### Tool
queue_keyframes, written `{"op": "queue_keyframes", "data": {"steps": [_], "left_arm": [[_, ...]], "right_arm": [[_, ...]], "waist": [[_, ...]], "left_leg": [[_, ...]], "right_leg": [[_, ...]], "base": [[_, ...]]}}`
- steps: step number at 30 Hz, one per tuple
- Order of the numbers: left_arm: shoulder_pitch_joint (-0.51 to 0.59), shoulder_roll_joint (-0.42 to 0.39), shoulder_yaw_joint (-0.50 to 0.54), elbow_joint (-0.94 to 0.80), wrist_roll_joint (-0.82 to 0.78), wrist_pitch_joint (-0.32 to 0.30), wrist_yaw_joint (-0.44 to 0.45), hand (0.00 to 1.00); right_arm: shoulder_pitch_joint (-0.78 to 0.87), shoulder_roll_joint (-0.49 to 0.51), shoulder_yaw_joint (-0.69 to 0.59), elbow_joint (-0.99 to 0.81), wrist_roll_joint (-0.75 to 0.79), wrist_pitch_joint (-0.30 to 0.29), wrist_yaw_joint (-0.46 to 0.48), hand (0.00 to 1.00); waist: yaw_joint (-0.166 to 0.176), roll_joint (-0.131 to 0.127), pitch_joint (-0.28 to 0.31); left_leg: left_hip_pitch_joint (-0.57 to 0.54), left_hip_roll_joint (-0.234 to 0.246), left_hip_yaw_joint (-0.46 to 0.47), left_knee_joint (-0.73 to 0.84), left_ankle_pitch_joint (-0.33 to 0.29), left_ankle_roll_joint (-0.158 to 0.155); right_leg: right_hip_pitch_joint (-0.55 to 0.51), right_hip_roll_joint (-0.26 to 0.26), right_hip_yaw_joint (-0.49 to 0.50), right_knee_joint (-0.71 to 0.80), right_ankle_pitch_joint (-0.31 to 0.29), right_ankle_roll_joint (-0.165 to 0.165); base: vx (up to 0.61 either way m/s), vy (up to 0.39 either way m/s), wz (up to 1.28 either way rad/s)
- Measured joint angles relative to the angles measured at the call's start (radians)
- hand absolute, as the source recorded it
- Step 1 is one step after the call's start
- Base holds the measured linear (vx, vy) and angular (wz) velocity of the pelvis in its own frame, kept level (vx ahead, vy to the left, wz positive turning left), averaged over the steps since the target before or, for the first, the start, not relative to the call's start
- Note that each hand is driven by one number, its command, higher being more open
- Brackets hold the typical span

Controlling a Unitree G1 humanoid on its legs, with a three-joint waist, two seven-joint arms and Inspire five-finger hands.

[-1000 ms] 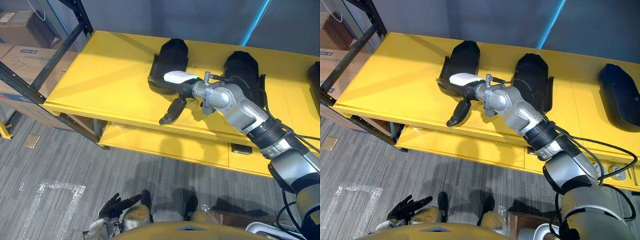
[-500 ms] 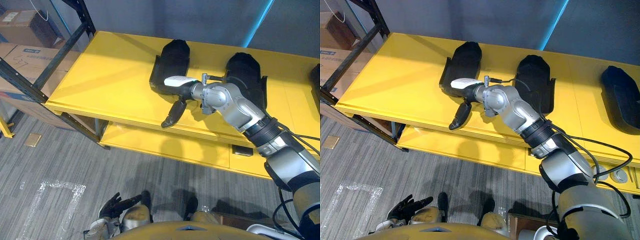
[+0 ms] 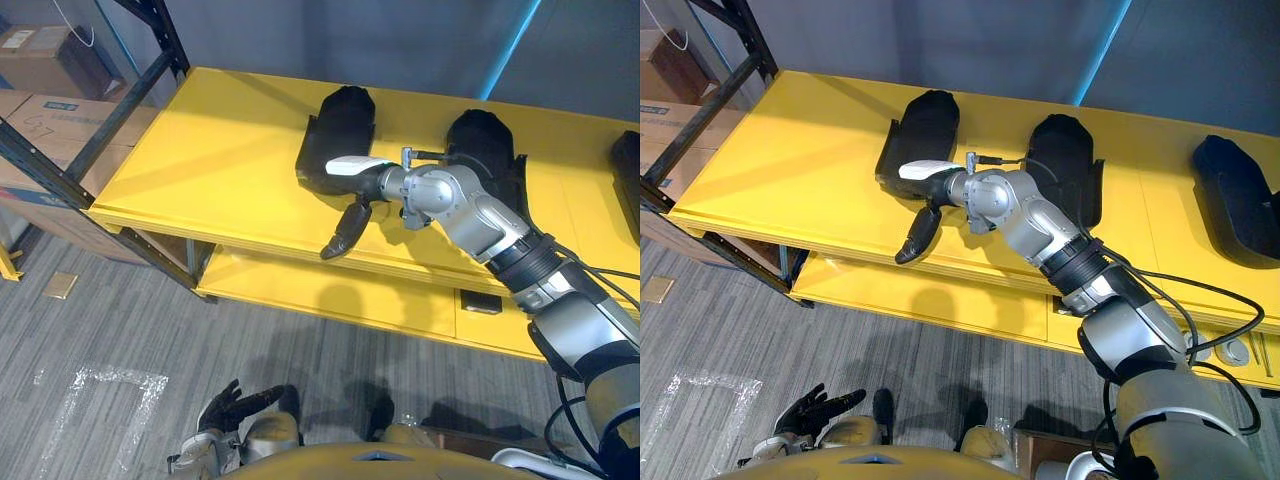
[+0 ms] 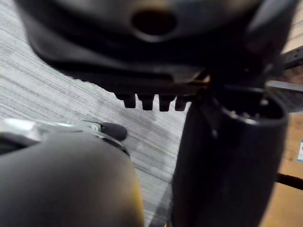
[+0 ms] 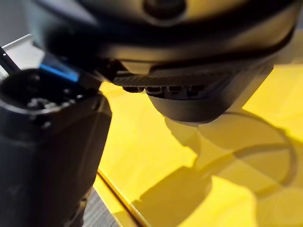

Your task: Walk over and take three plastic housings, then place them on the shelf

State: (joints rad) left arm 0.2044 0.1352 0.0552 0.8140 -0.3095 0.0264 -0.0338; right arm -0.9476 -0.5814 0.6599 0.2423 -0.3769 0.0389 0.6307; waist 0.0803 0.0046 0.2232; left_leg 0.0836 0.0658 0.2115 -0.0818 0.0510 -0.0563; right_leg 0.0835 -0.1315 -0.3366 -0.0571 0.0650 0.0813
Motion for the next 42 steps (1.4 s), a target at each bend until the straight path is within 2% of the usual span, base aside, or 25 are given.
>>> {"op": "queue_keyframes", "data": {"steps": [15,29,37,40,42], "left_arm": [[0.002,0.022,0.001,0.002,-0.001,0.003,0.004,1.0],[0.0,0.024,0.0,0.014,-0.002,0.02,0.008,1.0],[0.0,0.03,-0.001,0.014,-0.004,0.02,0.008,1.0],[0.0,0.032,-0.001,0.023,-0.027,0.019,0.008,1.0],[0.001,0.033,0.0,0.03,-0.048,0.015,0.004,1.0]], "right_arm": [[0.071,0.05,-0.025,-0.002,0.001,0.015,0.076,1.0],[0.109,0.07,-0.025,0.0,0.001,0.013,0.073,1.0],[0.127,0.078,-0.023,0.019,0.002,0.0,-0.028,1.0],[0.14,0.077,-0.042,0.017,0.029,-0.013,-0.141,1.0],[0.139,0.077,-0.142,-0.002,0.045,-0.048,-0.287,1.0]], "waist": [[-0.002,-0.053,-0.042],[-0.004,-0.059,-0.071],[-0.003,-0.063,-0.074],[-0.006,-0.073,-0.08],[-0.007,-0.079,-0.084]], "left_leg": [[0.011,0.0,0.004,-0.002,0.001,-0.001],[0.011,0.0,0.006,-0.002,0.001,-0.001],[0.009,0.0,0.006,-0.006,0.004,0.0],[0.007,0.001,0.009,-0.006,0.004,0.0],[0.007,0.001,0.012,-0.003,0.004,0.0]], "right_leg": [[0.008,0.0,0.006,0.002,0.0,0.0],[0.006,0.0,0.01,0.001,0.002,0.0],[0.004,0.0,0.01,0.001,0.005,-0.001],[0.0,0.001,0.012,0.0,0.005,0.0],[-0.002,0.002,0.014,0.0,0.006,0.0]], "base": [[0.0,0.0,0.0],[0.0,0.0,0.0],[0.0,0.0,0.0],[0.0,0.0,-0.01],[0.0,0.0,0.0]]}}
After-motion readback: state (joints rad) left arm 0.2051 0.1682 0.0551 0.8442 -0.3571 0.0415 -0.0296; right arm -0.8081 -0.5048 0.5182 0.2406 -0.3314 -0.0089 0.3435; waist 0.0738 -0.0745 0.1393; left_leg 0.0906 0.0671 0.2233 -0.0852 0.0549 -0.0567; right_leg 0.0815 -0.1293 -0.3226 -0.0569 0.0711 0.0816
